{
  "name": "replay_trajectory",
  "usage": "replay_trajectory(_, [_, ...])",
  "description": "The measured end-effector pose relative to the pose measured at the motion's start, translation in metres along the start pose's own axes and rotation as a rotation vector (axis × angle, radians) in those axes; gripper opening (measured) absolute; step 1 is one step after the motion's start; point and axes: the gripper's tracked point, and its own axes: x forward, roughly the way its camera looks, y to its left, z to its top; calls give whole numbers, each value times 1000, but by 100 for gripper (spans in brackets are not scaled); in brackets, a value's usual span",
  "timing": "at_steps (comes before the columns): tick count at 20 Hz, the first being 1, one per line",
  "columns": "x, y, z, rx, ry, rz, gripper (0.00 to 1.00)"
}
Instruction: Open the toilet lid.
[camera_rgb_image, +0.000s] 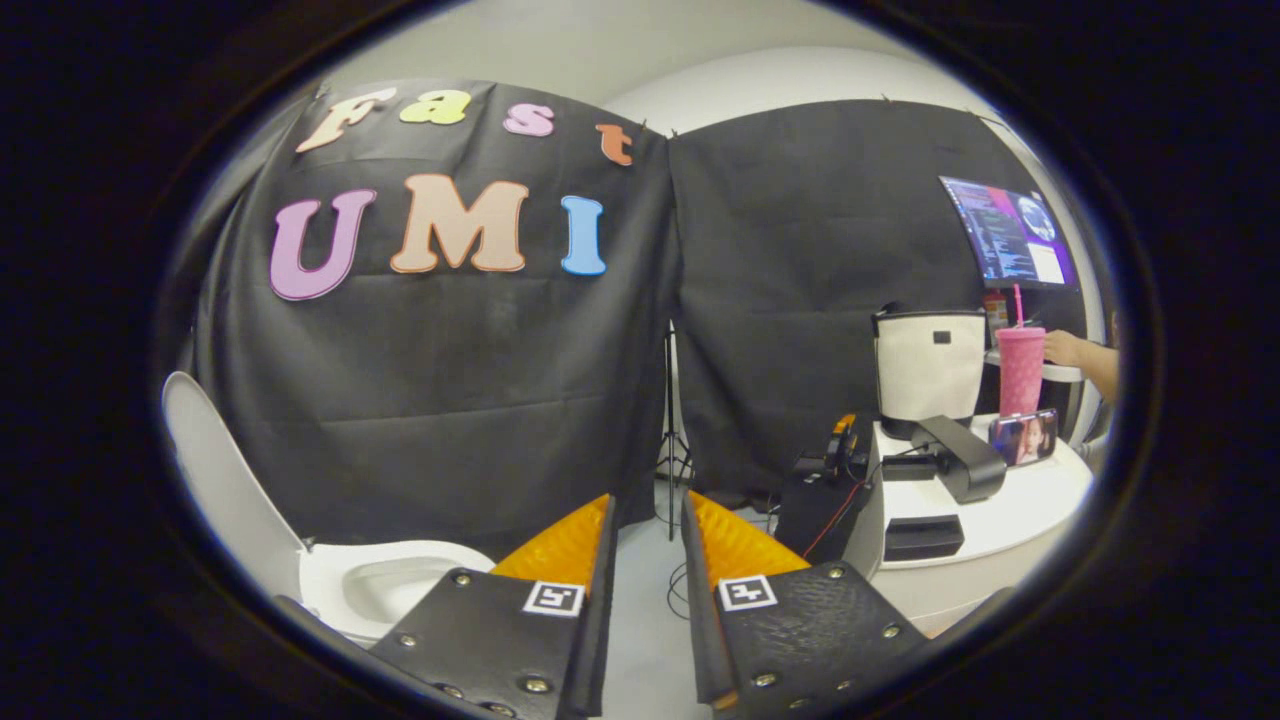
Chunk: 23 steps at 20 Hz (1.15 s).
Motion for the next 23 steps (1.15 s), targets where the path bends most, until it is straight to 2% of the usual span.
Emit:
replay_trajectory(4, [2,-5,-9,-14,29,-23,35])
replay_trajectory(23, [5,5,-15,17,41,4,34])
